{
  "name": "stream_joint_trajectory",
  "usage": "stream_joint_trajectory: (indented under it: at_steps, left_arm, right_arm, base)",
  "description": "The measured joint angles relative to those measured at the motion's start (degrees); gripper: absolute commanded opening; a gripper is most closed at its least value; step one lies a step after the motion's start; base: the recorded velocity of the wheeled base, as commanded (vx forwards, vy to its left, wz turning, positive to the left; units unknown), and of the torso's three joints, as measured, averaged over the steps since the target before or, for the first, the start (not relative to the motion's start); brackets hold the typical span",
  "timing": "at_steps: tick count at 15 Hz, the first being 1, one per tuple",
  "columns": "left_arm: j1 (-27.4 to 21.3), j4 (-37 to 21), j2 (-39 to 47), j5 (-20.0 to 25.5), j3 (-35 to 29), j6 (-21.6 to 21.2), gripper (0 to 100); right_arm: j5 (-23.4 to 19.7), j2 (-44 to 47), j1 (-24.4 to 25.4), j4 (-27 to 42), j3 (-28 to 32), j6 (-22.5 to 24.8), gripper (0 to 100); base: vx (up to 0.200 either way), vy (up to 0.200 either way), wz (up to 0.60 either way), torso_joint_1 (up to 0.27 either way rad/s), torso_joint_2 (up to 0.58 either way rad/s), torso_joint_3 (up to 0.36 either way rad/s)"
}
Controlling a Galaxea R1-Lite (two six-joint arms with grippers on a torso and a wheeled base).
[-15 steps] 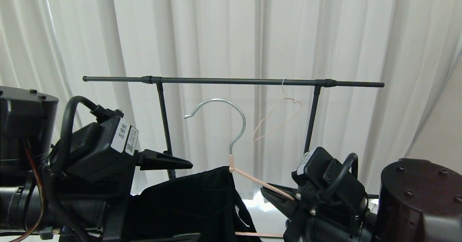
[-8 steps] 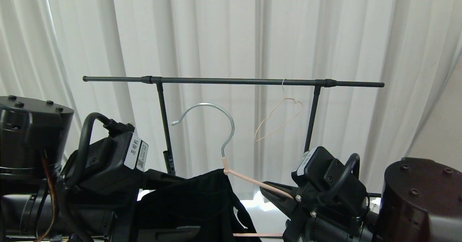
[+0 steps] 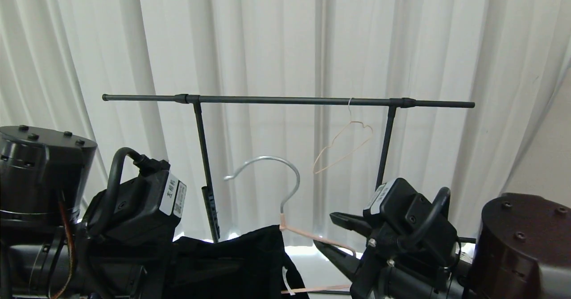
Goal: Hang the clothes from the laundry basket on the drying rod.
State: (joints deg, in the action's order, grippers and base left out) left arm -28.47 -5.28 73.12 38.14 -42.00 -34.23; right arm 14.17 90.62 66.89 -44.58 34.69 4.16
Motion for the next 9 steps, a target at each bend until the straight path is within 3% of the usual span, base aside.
stream_joint_trajectory:
  at_steps: [4, 9]
  left_arm:
    - [1.01, 0.06, -0.05, -1.19, 1.23, -0.04, 0]
    - [4.13, 1.01, -0.2, -10.58, 1.71, 0.22, 0]
  right_arm:
    - [0.15, -0.85, -0.09, 0.27, -2.36, 2.49, 100]
    - [0.41, -2.58, -0.41, 0.4, -5.49, 2.46, 100]
  base:
    - [0.0, 0.0, 0.0, 0.0, 0.0, 0.0]
    - [0.0, 0.0, 0.0, 0.0, 0.0, 0.0]
